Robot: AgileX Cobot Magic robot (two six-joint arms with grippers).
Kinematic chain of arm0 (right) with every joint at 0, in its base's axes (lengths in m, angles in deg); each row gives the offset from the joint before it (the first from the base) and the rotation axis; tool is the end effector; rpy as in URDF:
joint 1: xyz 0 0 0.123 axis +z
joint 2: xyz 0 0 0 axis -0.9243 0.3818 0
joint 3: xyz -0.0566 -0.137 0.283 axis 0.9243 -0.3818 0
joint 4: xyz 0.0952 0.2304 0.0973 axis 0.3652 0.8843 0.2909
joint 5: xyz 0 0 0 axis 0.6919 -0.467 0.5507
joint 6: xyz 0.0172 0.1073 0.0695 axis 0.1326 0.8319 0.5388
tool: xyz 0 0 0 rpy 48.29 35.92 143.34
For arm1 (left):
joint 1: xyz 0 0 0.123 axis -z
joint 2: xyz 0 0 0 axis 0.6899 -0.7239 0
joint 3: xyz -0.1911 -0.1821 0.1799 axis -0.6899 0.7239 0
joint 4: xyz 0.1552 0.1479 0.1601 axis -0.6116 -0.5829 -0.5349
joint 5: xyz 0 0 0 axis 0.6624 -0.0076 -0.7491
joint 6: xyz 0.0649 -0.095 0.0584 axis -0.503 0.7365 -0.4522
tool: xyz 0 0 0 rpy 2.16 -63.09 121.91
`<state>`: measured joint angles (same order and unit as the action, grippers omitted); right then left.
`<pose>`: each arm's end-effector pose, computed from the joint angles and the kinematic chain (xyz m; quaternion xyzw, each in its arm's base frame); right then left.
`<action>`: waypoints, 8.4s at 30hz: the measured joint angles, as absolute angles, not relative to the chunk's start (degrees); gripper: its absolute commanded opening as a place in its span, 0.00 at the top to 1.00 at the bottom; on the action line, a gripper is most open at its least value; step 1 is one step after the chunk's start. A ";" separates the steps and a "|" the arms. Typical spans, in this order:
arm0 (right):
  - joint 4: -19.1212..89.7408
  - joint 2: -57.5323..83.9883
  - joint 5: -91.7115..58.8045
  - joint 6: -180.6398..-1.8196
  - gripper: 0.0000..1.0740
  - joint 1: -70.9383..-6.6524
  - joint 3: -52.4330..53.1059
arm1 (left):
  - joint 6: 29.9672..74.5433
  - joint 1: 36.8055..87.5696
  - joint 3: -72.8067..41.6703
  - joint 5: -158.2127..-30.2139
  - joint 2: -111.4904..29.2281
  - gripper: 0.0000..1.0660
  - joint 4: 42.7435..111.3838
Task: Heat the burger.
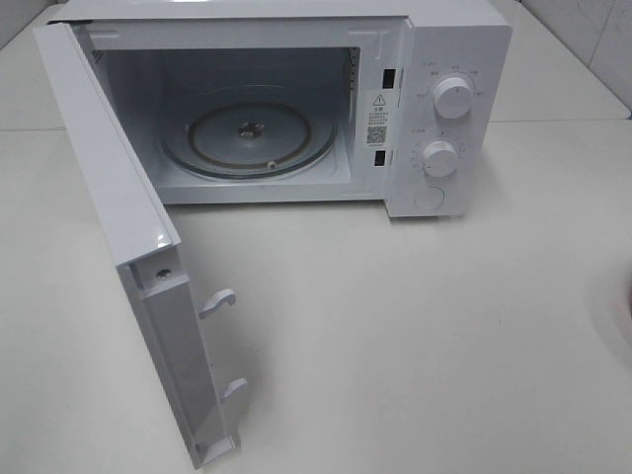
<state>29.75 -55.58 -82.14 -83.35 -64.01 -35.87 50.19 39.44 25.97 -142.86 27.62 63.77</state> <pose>0.0012 -0.0108 0.2808 0.0021 0.8458 -0.0149 0.5333 0.0087 -0.0019 0.2701 0.0127 0.8469 0.0350 0.5305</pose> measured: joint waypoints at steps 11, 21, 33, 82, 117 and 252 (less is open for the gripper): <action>30.44 -55.64 -78.02 -86.27 0.07 -64.01 -37.88 | 50.19 39.44 25.97 -142.86 27.62 0.05 63.77; 31.76 -55.64 -75.55 -86.67 0.10 -63.95 -39.25 | 50.19 39.44 25.97 -142.86 27.62 0.05 63.77; 31.87 -55.64 -75.38 -86.67 0.41 -63.95 -39.25 | 50.19 39.44 25.97 -142.86 27.62 0.05 63.77; 31.87 -55.64 -75.38 -86.67 0.52 -63.95 -39.25 | 52.14 39.44 33.36 -94.56 4.76 0.91 62.45; 31.87 -55.64 -75.32 -86.67 0.52 -63.95 -39.25 | 69.85 39.50 34.62 -23.80 -59.01 1.00 31.80; 31.93 -55.64 -75.32 -86.67 0.52 -63.95 -39.25 | 54.38 78.29 -7.72 -43.96 -81.75 1.00 56.61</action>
